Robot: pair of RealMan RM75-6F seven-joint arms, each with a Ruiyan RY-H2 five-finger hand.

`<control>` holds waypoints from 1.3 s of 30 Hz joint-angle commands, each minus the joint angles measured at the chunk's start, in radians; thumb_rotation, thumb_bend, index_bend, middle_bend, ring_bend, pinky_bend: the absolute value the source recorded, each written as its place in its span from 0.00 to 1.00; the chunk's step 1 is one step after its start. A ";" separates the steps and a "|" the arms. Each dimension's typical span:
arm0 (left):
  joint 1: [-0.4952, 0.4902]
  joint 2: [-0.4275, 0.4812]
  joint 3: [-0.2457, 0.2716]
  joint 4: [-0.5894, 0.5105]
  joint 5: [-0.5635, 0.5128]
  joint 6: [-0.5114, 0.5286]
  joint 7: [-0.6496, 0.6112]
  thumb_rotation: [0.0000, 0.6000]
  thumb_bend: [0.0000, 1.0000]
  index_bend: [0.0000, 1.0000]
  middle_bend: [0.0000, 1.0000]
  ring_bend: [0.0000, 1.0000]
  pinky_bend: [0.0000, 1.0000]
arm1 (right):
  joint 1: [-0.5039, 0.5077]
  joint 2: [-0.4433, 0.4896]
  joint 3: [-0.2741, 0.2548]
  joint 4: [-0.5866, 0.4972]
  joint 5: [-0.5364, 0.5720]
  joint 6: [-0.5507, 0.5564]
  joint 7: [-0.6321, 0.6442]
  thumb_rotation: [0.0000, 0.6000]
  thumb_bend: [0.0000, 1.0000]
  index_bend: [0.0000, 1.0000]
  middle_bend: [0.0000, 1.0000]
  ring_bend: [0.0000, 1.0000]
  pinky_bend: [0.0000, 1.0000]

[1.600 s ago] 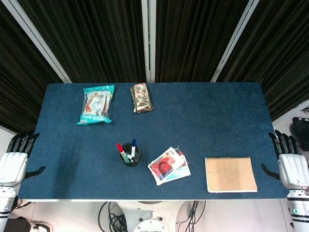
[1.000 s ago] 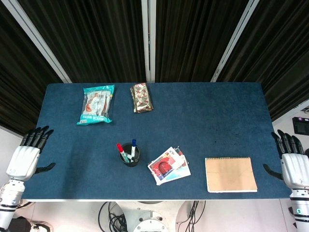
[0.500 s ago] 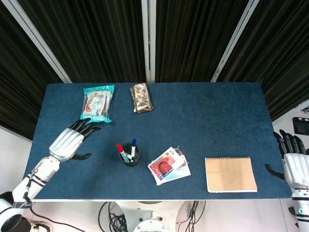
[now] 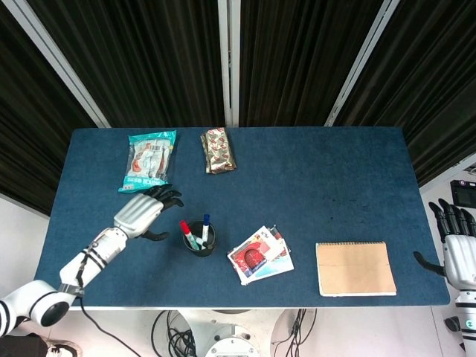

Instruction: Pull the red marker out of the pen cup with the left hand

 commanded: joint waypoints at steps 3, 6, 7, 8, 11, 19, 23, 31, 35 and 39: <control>-0.017 -0.014 0.006 0.005 -0.016 -0.009 0.018 1.00 0.25 0.32 0.15 0.00 0.11 | 0.001 0.001 0.003 0.002 0.004 -0.002 0.004 1.00 0.12 0.00 0.00 0.00 0.00; -0.024 -0.018 0.010 -0.003 -0.031 -0.010 0.032 1.00 0.25 0.34 0.15 0.00 0.11 | 0.001 0.001 0.003 0.004 0.010 -0.005 0.003 1.00 0.15 0.00 0.00 0.00 0.00; -0.027 -0.020 0.011 -0.004 -0.037 -0.012 0.035 1.00 0.25 0.35 0.15 0.00 0.11 | 0.002 0.000 0.004 0.005 0.014 -0.007 0.002 1.00 0.16 0.00 0.00 0.00 0.00; -0.029 -0.021 0.012 -0.004 -0.041 -0.013 0.037 1.00 0.25 0.35 0.15 0.00 0.11 | 0.002 0.000 0.004 0.005 0.016 -0.008 0.001 1.00 0.17 0.00 0.00 0.00 0.00; -0.035 -0.026 0.016 0.000 -0.056 -0.014 0.047 1.00 0.26 0.37 0.15 0.00 0.11 | 0.002 -0.001 0.004 0.006 0.021 -0.013 0.001 1.00 0.18 0.00 0.00 0.00 0.00; -0.049 -0.037 0.020 0.004 -0.076 -0.013 0.053 1.00 0.27 0.38 0.16 0.00 0.11 | 0.005 -0.006 0.004 0.016 0.032 -0.026 0.005 1.00 0.18 0.00 0.00 0.00 0.00; -0.058 -0.038 0.021 0.006 -0.080 -0.019 0.051 1.00 0.28 0.39 0.16 0.00 0.12 | 0.009 -0.008 0.002 0.018 0.034 -0.034 0.001 1.00 0.18 0.00 0.00 0.00 0.00; -0.071 -0.038 0.027 0.004 -0.091 -0.023 0.058 1.00 0.31 0.41 0.16 0.00 0.12 | 0.010 -0.009 0.001 0.019 0.038 -0.039 -0.004 1.00 0.18 0.00 0.00 0.00 0.00; -0.073 -0.037 0.030 0.004 -0.097 -0.020 0.055 1.00 0.31 0.41 0.16 0.00 0.12 | 0.011 -0.007 0.000 0.019 0.042 -0.044 -0.007 1.00 0.18 0.00 0.00 0.00 0.00; -0.076 -0.036 0.031 0.003 -0.098 -0.019 0.054 1.00 0.31 0.42 0.16 0.00 0.12 | 0.013 -0.007 0.001 0.019 0.048 -0.049 -0.012 1.00 0.19 0.00 0.00 0.00 0.00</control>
